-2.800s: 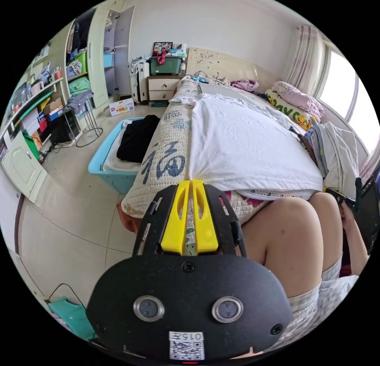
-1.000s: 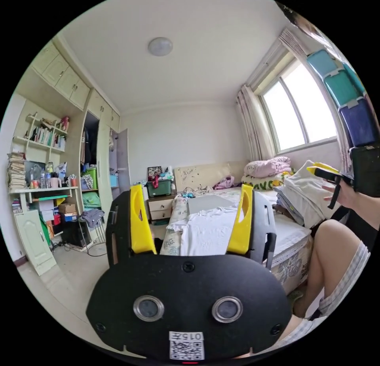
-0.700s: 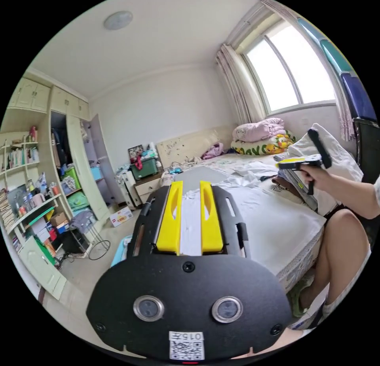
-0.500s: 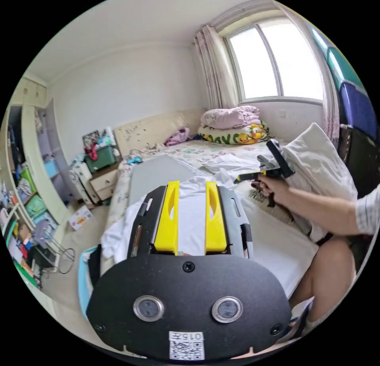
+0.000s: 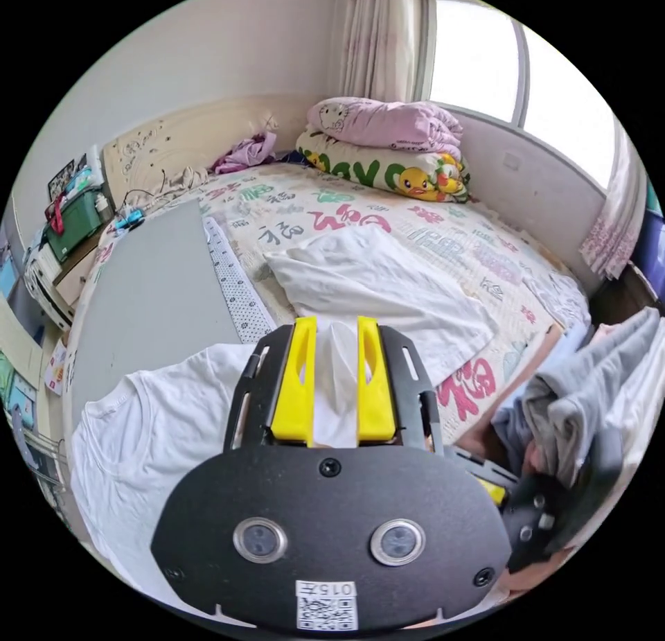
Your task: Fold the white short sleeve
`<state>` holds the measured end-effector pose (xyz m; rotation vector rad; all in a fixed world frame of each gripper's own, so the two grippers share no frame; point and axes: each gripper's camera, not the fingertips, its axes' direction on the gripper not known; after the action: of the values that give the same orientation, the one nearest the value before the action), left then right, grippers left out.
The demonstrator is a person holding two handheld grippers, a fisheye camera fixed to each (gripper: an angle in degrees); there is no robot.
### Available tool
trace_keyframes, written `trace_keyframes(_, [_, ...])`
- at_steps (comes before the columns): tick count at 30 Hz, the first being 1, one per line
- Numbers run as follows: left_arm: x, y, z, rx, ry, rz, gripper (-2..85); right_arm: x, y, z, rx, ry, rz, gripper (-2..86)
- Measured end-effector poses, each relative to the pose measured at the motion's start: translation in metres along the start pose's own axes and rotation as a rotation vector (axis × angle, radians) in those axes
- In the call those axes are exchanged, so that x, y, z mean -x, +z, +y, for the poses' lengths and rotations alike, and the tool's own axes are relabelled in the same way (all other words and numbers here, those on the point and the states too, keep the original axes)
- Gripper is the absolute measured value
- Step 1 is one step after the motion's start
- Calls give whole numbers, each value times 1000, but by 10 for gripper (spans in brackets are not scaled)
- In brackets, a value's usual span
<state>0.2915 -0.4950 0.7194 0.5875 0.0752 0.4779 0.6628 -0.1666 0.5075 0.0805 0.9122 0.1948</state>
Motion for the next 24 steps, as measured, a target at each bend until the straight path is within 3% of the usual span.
trace_keyframes(3, [13,44,-11,59,-19,-40,40,-2,6,-14,5,7,-1,-8])
trace_keyframes(9, [80,78,-1,7,-184,116,7,-2,11,-38,-4,-1,-3,-9])
trace_keyframes(15, [124,100,14,-11,-147,169,59,0,16,-57,-12,-2,5,5])
trace_keyframes(19, [124,132,11,26,-101,161,62,-1,21,-68,-3,7,9,60])
trace_keyframes(24, [136,162,15,37,-110,169,16,-1,26,-77,11,10,1,-3])
